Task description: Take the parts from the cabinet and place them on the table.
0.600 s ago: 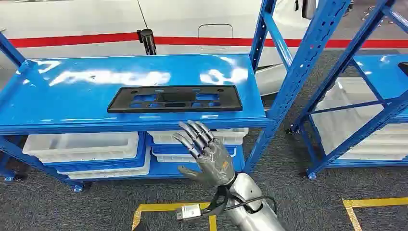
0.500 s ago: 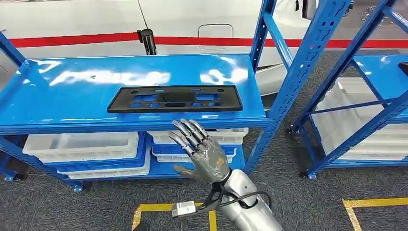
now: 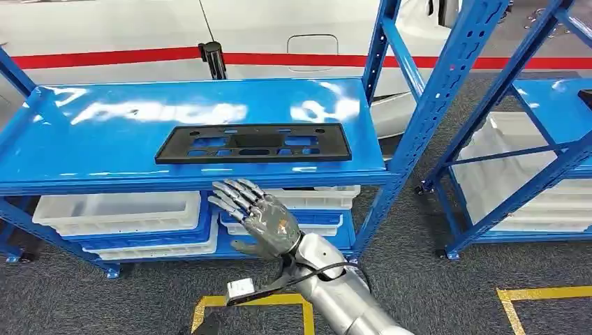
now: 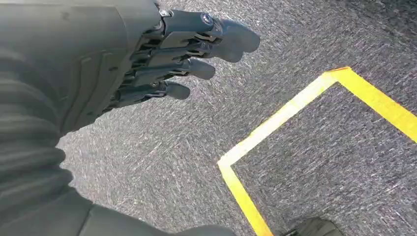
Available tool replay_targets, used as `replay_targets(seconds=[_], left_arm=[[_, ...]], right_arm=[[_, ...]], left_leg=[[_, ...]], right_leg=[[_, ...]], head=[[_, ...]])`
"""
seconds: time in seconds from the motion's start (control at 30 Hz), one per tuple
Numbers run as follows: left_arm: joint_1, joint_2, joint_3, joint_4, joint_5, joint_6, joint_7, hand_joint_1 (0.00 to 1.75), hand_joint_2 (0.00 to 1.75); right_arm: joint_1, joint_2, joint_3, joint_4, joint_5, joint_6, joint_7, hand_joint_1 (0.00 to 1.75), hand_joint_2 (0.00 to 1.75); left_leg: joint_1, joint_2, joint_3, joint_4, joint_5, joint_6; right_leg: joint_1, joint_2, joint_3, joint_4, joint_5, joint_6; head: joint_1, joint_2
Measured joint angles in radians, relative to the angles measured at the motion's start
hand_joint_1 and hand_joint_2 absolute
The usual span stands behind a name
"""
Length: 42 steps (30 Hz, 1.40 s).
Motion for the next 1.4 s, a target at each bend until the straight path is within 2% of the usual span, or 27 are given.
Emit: replay_targets(seconds=[0.07,0.17,0.3,0.53,0.77,1.0,1.13,1.4], left_arm=[[0.000,0.000,-0.002,0.000,0.000,0.000,0.003,0.00,1.75],[-0.001,0.000,-0.013,0.000,0.000,0.000,0.006,0.00,1.75],[-0.001,0.000,-0.025,0.001,0.003,0.016,0.006,0.00,1.75],[0.000,0.000,-0.026,0.001,0.018,0.019,0.008,0.00,1.75],[-0.001,-0.003,-0.034,0.002,0.019,0.019,0.021,0.00,1.75],[-0.004,-0.014,-0.042,0.002,0.039,0.027,0.025,0.00,1.75],[-0.005,-0.019,-0.042,0.002,0.046,0.034,0.019,0.00,1.75],[-0.005,-0.025,-0.041,0.002,0.066,0.035,-0.007,0.00,1.75]], right_arm=[[-0.027,0.016,-0.026,0.047,0.045,0.000,0.014,0.00,1.75],[-0.041,0.034,-0.086,0.077,0.185,-0.001,0.053,0.00,1.75],[-0.057,0.051,-0.149,0.092,0.315,-0.001,0.135,0.00,1.75],[-0.134,0.051,-0.200,0.126,0.375,-0.001,0.214,0.00,1.75],[-0.216,0.051,-0.201,0.164,0.437,-0.001,0.328,0.00,1.75],[-0.259,0.051,-0.170,0.199,0.465,-0.001,0.404,0.00,1.75],[-0.258,0.051,-0.138,0.216,0.459,-0.001,0.425,0.00,1.75],[-0.230,0.048,-0.099,0.249,0.462,-0.002,0.425,0.00,1.75]], left_leg=[[0.000,0.000,0.000,0.000,0.000,0.000],[0.000,0.000,0.000,0.000,0.000,0.000],[0.000,0.000,-0.001,0.000,0.001,0.000],[0.000,0.000,0.000,0.000,0.001,0.000],[0.000,0.000,0.000,0.000,0.001,0.000],[0.000,0.000,-0.001,0.000,0.001,0.000],[0.000,0.000,-0.001,0.000,0.001,0.000],[0.000,0.000,-0.001,0.000,0.001,0.000]], right_leg=[[0.000,0.000,0.000,0.000,0.000,0.000],[0.000,0.000,0.000,0.000,0.000,0.000],[0.000,0.000,0.000,0.000,0.000,0.000],[0.000,0.000,0.000,0.000,0.000,0.000],[0.000,0.000,0.000,0.000,0.000,0.000],[0.000,0.000,0.000,0.000,0.000,0.000],[0.000,0.000,0.000,0.000,0.000,0.000],[0.000,0.000,0.000,0.000,0.000,0.000]], head=[[0.000,0.000],[0.000,0.000],[0.000,0.000],[-0.001,0.000],[0.000,0.000],[0.000,0.000],[0.000,0.000],[0.000,0.000]])
